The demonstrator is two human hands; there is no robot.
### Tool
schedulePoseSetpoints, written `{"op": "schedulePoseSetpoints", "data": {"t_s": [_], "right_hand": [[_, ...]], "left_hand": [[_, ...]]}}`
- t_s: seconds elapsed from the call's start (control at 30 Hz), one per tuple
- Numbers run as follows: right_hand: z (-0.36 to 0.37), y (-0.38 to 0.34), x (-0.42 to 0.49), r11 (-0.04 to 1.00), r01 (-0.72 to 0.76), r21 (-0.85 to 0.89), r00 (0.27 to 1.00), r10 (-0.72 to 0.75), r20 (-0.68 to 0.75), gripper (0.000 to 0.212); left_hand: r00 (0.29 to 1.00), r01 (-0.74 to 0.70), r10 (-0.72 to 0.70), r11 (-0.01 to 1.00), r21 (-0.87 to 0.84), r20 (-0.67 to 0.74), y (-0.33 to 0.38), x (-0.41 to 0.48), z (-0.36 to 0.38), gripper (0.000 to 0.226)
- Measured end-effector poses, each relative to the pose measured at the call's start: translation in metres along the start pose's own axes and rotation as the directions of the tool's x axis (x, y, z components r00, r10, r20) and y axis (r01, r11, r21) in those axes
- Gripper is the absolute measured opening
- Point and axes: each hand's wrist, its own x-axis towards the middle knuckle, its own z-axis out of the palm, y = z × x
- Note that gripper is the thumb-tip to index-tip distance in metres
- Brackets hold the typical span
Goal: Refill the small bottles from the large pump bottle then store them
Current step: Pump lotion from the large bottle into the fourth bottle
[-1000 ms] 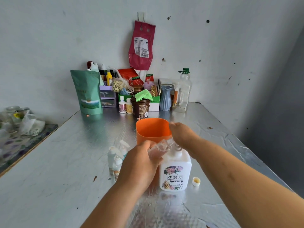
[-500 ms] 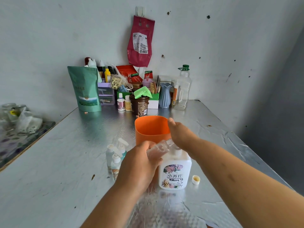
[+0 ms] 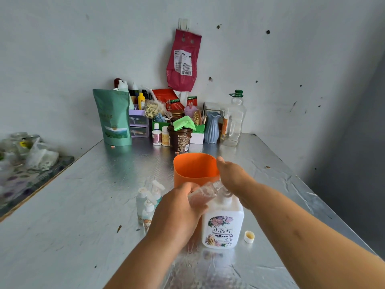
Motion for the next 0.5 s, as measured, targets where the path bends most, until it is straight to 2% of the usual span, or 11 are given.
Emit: {"op": "schedulePoseSetpoints", "data": {"t_s": [0.2,0.5], "right_hand": [[0.007,0.006,0.003,0.997,0.052,-0.059,0.997,-0.055,-0.048,0.035],[0.004,0.006,0.002,0.994,0.076,-0.081,0.997,-0.077,-0.017,0.039]], "left_hand": [[1.000,0.021,-0.021,1.000,-0.004,0.016,-0.003,0.002,0.001,0.027],[1.000,0.022,-0.021,1.000,-0.014,0.013,-0.002,0.001,0.001,0.023]]}}
